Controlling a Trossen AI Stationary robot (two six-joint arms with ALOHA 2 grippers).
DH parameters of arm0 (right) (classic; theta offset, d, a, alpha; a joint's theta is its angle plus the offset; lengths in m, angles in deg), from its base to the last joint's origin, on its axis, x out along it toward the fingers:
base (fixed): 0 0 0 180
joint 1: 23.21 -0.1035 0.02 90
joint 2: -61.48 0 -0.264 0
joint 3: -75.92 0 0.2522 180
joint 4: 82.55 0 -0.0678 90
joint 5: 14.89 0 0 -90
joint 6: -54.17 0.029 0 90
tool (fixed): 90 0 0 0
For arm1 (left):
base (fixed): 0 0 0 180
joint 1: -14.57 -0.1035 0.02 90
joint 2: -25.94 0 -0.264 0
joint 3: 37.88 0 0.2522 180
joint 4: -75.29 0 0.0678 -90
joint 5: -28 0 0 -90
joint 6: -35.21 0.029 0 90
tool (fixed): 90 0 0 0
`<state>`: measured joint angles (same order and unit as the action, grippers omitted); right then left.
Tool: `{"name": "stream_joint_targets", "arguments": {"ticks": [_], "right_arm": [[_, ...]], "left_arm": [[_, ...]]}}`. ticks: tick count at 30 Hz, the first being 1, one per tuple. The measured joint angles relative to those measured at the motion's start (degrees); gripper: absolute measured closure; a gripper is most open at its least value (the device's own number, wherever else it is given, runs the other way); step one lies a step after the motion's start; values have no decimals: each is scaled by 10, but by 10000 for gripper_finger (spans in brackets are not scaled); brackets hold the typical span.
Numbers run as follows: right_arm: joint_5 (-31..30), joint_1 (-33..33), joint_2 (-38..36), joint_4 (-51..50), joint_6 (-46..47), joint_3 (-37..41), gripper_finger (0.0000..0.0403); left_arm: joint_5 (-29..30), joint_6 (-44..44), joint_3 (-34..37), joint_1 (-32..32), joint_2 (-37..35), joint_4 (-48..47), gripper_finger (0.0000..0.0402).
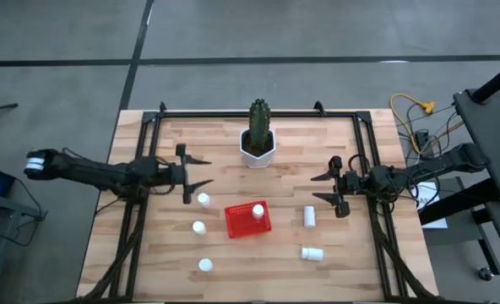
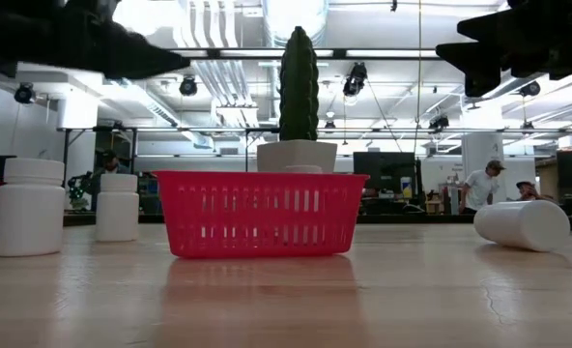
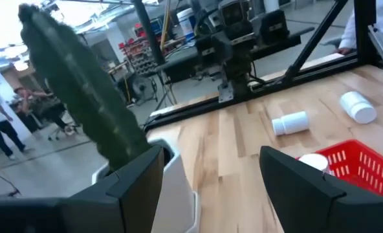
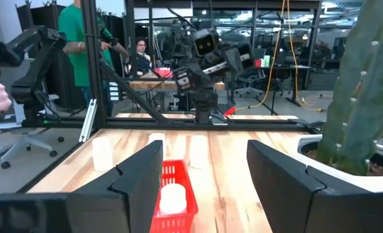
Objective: Pick and place pill bottles into a basket
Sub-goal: Put the white pill bottle into the red bin
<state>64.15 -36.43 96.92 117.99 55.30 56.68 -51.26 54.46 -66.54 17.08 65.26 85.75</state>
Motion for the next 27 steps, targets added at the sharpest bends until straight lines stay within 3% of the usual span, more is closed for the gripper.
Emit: {"name": "stream_joint_targets", "arguments": {"ticks": [5, 10, 15, 20, 27], "right_arm": [[-15, 0, -1, 8, 16, 0, 188], [-48, 0, -1, 7, 46, 0, 188], [-53, 0, -1, 7, 65, 0, 188], [-60, 0, -1, 0, 140, -3, 188], [-43, -6, 34, -71, 146, -84, 188]], "left_arm": [[-28, -32, 44, -54, -4, 92, 164], [-30, -54, 88, -64, -16, 188, 164], [-32, -66, 112, -64, -45, 188, 164], [-32, -69, 139, -64, -83, 188, 164], [-32, -70, 144, -64, -146, 145, 164]]}}
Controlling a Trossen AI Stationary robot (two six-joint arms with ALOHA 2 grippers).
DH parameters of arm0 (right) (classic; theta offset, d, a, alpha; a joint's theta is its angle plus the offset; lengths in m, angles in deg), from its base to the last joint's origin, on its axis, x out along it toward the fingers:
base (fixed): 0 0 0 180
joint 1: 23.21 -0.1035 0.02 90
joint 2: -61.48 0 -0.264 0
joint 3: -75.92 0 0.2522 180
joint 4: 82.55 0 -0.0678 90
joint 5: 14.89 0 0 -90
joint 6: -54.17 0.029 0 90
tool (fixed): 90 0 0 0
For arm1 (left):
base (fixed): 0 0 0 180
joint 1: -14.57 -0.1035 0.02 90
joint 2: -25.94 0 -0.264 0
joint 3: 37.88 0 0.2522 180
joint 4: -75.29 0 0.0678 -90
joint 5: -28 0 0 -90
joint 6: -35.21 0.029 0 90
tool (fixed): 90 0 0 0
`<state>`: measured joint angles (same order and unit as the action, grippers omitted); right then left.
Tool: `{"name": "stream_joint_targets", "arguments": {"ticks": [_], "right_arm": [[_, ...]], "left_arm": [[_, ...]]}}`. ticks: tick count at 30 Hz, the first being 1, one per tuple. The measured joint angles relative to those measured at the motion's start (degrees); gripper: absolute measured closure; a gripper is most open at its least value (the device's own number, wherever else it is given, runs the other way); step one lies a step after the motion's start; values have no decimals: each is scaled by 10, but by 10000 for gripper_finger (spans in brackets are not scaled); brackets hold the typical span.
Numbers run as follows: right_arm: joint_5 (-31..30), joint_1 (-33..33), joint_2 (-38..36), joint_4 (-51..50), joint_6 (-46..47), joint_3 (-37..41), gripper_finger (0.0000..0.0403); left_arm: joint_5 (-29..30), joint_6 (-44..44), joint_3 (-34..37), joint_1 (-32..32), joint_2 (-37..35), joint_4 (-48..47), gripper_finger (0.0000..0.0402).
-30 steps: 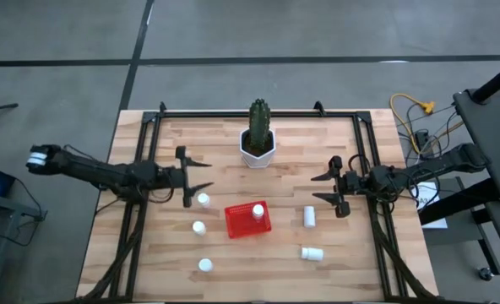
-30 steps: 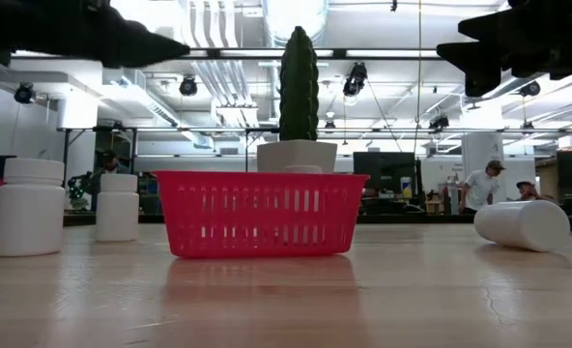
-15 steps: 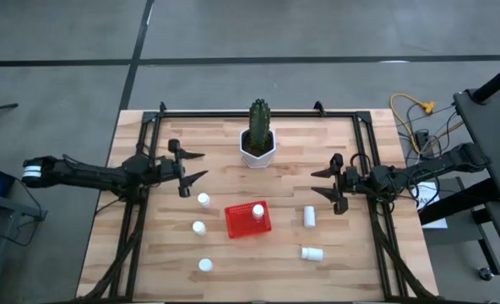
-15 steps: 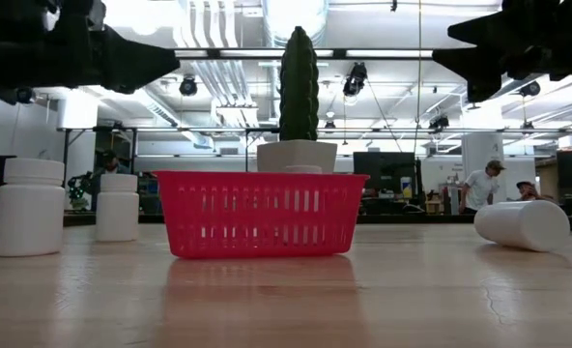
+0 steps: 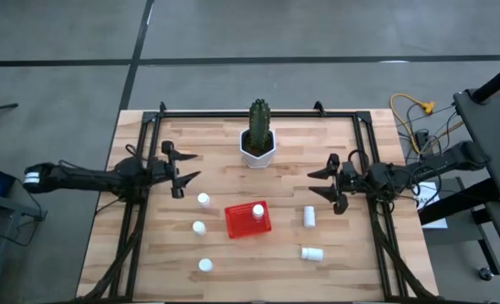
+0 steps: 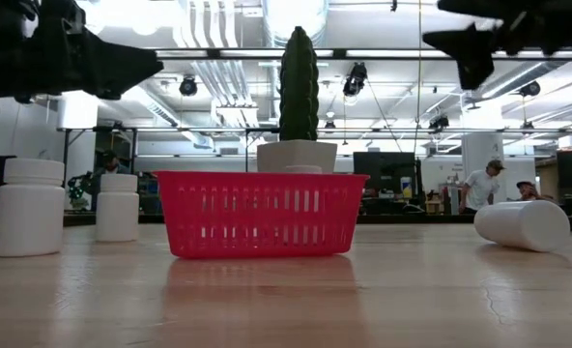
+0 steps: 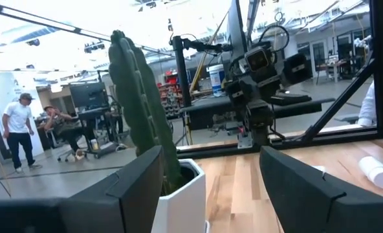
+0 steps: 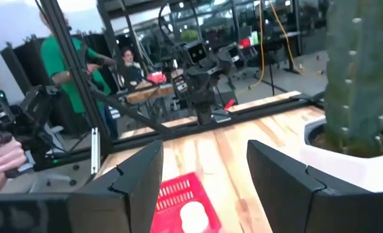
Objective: Pick and place pill bottles into a basket
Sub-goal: Put the white pill bottle into the red bin
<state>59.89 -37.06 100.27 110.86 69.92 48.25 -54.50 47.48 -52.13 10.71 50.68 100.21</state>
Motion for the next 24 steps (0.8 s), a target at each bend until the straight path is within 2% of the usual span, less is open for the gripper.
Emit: {"name": "stream_joint_targets", "arguments": {"ticks": [3, 7, 16, 24], "right_arm": [[0, -6, 47, -45, 12, -56, 188], [0, -16, 133, -156, 45, -161, 188], [0, -18, 295, -552, 203, -454, 188], [-14, -36, 387, -828, 371, -656, 188]], "left_arm": [[0, 0, 0, 0, -29, -35, 164], [5, 1, 0, 0, -66, -67, 164], [5, 6, 1, 0, -136, -93, 164], [5, 31, 1, 0, -177, -98, 164]]}}
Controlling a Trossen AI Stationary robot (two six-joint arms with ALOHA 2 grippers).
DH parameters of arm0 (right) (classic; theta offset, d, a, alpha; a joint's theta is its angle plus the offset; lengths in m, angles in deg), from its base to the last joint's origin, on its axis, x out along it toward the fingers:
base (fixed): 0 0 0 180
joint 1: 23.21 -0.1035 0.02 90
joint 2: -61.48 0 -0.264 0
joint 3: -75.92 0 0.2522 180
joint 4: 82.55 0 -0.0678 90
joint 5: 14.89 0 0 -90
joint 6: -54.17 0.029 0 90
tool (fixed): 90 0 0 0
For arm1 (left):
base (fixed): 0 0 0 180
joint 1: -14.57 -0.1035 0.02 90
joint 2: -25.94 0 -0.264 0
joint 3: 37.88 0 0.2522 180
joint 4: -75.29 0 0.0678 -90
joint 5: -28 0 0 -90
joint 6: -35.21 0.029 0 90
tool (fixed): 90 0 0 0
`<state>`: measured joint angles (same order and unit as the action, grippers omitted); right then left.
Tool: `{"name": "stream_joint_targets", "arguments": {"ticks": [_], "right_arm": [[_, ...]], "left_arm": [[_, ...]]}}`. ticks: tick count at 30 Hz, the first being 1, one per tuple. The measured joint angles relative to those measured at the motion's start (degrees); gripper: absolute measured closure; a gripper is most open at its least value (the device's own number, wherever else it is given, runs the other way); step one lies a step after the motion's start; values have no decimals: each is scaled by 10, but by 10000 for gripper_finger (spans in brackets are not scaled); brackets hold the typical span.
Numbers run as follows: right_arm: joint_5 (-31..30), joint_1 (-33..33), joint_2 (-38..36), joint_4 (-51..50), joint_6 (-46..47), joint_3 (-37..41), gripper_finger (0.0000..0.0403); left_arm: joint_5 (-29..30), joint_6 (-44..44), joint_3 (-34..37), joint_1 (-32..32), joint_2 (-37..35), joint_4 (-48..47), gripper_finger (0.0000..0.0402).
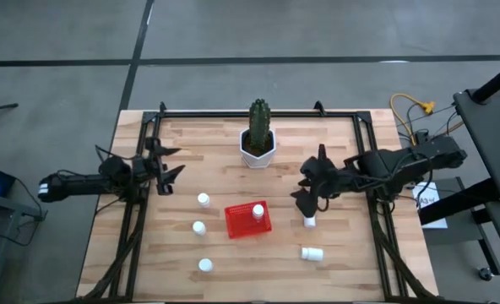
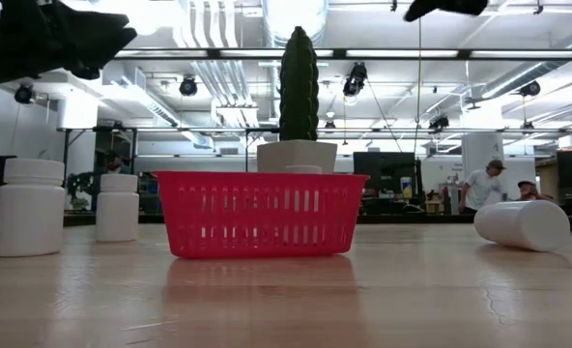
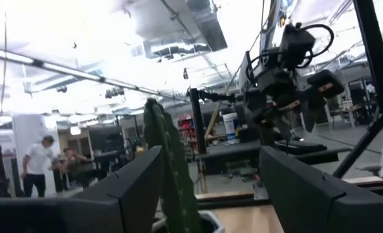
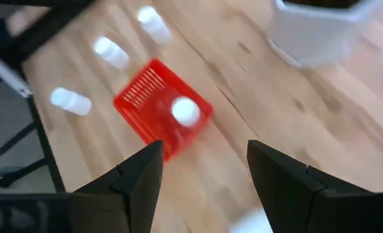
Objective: Pick and place pill bottles into a basket
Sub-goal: Put the white pill bottle into the red bin
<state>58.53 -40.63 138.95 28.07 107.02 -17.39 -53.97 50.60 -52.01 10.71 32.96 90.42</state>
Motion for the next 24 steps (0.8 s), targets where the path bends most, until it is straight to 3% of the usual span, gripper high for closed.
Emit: {"name": "stream_joint_targets", "arguments": {"ticks": [7, 10, 14, 24], "right_arm": [[5, -25, 71, -240, 192, -96, 188], [56, -30, 104, -339, 258, -102, 188], [121, -36, 135, -326, 268, -89, 188], [121, -38, 190, -311, 282, -100, 188]], "left_arm": [[0, 20, -1, 0, -12, 0, 164], [0, 20, -2, 0, -11, 1, 164], [0, 44, -2, 0, -12, 1, 164], [2, 80, -2, 0, -11, 1, 164]]}}
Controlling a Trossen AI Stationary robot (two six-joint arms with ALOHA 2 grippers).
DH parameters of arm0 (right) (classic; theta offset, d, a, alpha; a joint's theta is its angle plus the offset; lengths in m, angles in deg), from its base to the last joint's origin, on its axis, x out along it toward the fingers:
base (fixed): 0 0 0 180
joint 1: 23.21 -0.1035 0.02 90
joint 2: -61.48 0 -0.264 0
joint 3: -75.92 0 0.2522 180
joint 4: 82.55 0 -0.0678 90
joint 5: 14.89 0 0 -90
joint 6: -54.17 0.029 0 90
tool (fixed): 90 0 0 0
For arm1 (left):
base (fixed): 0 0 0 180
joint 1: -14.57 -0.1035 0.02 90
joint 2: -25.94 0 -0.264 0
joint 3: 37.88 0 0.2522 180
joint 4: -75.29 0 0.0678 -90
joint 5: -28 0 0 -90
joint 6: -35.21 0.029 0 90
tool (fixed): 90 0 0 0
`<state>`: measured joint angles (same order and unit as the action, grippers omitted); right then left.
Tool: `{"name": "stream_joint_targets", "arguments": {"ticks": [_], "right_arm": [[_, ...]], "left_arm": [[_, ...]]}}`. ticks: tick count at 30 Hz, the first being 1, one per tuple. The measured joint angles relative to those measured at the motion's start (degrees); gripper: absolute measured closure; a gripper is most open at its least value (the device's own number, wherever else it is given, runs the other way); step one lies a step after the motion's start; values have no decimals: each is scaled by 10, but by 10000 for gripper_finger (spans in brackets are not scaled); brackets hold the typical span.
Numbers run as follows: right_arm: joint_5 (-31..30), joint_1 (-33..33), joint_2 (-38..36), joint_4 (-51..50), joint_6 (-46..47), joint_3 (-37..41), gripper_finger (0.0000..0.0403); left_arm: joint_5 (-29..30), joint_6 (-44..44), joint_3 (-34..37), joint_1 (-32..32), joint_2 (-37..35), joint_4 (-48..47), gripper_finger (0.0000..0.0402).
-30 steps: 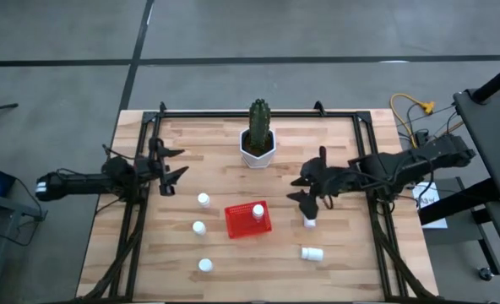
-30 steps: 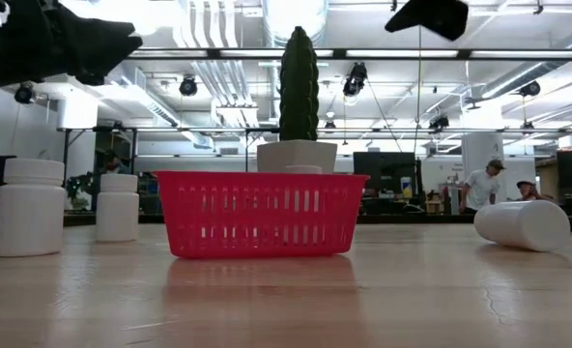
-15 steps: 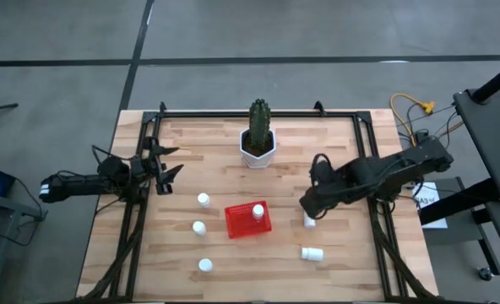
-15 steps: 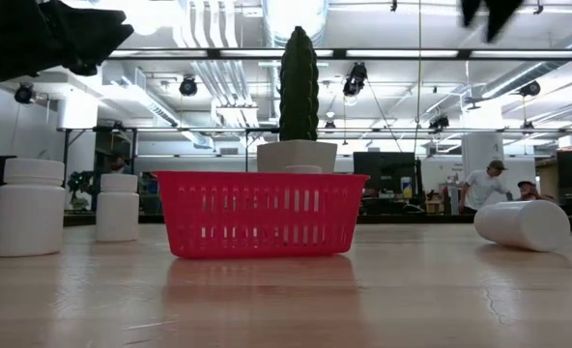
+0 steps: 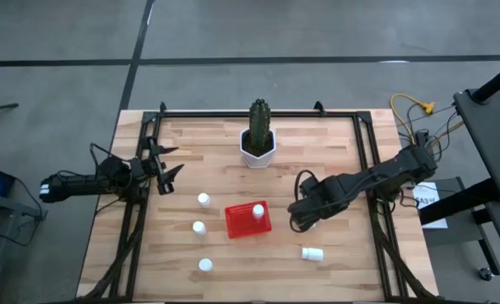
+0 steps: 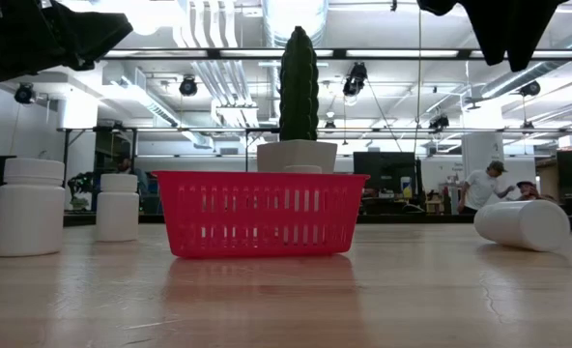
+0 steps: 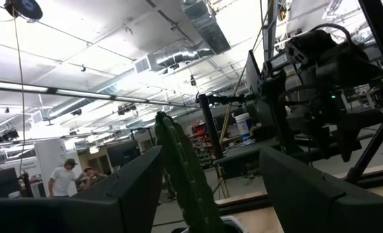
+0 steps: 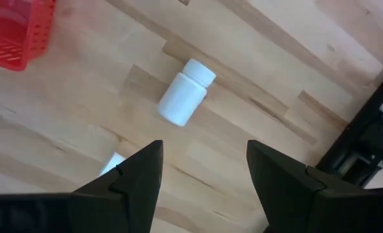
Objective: Pick and place pill bottles into a basket
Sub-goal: Put the white pill bottle into the red bin
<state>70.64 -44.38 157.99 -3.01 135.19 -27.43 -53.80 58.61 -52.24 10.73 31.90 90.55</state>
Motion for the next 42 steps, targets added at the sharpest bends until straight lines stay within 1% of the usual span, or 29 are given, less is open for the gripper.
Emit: {"name": "stream_joint_targets", "arguments": {"ticks": [2, 6, 12, 18, 24, 27, 30, 35, 42], "right_arm": [[-4, -3, 0, 2, 16, 1, 188], [-29, -13, -4, 1, 60, 2, 188], [-32, -26, 1, 17, 110, 6, 188], [-25, -29, 36, 73, 122, 9, 188], [-24, -28, 69, 65, 162, 10, 188], [0, -28, 86, 65, 174, 11, 188], [4, -30, 102, 66, 187, 11, 188], [5, -30, 113, 73, 199, 15, 188], [5, -30, 112, 77, 224, 45, 188]], "left_arm": [[0, 0, 0, 0, 0, 0, 164], [0, 0, 0, 0, 0, 0, 164], [0, 0, 0, 0, 1, 0, 164], [0, 0, 0, 0, 1, 1, 164], [0, 0, 0, 0, 0, 0, 164], [0, 0, 0, 0, 0, 0, 164], [0, 0, 0, 0, 2, 0, 164], [0, -2, 0, 0, 2, -1, 164], [0, -3, 1, 0, 10, -2, 164]]}}
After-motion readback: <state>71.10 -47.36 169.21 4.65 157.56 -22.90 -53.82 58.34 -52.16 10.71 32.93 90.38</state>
